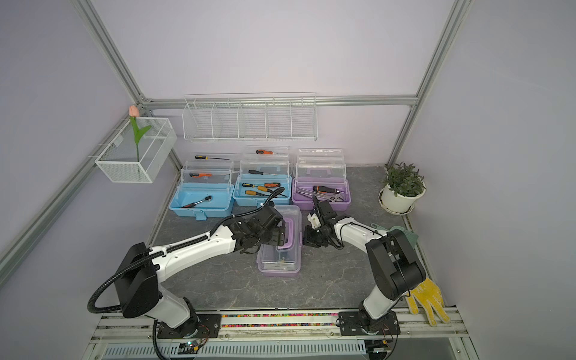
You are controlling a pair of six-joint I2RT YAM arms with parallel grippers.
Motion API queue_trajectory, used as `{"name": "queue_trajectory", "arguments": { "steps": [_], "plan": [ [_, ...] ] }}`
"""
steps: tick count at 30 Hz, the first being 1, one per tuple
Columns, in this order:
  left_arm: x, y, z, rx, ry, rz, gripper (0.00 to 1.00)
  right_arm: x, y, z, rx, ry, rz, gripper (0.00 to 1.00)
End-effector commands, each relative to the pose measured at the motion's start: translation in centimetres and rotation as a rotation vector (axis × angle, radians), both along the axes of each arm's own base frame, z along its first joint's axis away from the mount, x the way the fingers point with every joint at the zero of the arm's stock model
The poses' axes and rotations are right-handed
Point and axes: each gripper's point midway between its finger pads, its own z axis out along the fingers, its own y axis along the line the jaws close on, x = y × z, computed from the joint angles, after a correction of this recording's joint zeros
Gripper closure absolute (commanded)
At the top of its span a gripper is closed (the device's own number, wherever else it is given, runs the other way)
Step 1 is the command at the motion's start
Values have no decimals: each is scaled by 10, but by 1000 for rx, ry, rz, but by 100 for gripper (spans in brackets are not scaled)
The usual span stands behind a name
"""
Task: Close toolboxes
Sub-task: Fasten the toolbox latch on the toolbox, then move the toolbox to the center of the board.
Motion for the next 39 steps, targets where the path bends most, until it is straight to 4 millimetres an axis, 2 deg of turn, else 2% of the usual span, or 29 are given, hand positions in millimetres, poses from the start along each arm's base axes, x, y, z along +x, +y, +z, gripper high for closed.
{"name": "queue_trajectory", "arguments": {
  "steps": [1,4,11,14,16,17,20,22,24,26,29,35,39],
  "plan": [
    [-21,-33,-6,-109,73,-92,12,1,38,43,173,-92,106,83],
    [-17,-23,4,-70,35,-75,12,5,11,47,47,-126,83,82],
    [-11,-11,26,-13,-20,-64,11,-2,-26,49,-107,-122,60,74],
    [-7,-11,33,-3,-42,-73,10,-1,-37,61,-103,-137,37,68],
    [-2,-8,27,-3,-38,-78,9,-1,-36,80,-2,-153,37,59],
    [1,-1,18,-13,-11,-55,9,0,-38,88,26,-162,27,54],
    [4,16,0,-55,33,-18,12,2,-57,109,-6,-195,-13,44],
    [6,24,-3,-38,37,-9,15,5,-71,120,-27,-216,-47,40],
    [9,29,-5,-18,37,-12,16,9,-83,127,-45,-225,-79,37],
    [14,36,-8,-14,47,-2,18,15,-87,136,16,-228,-89,34],
    [15,47,-11,32,48,8,20,31,-104,142,60,-235,-147,33],
    [15,81,-14,163,47,51,23,63,-153,131,-99,-232,-262,31],
    [20,112,-15,226,54,122,24,90,-179,121,-201,-221,-328,31]
  ]
}}
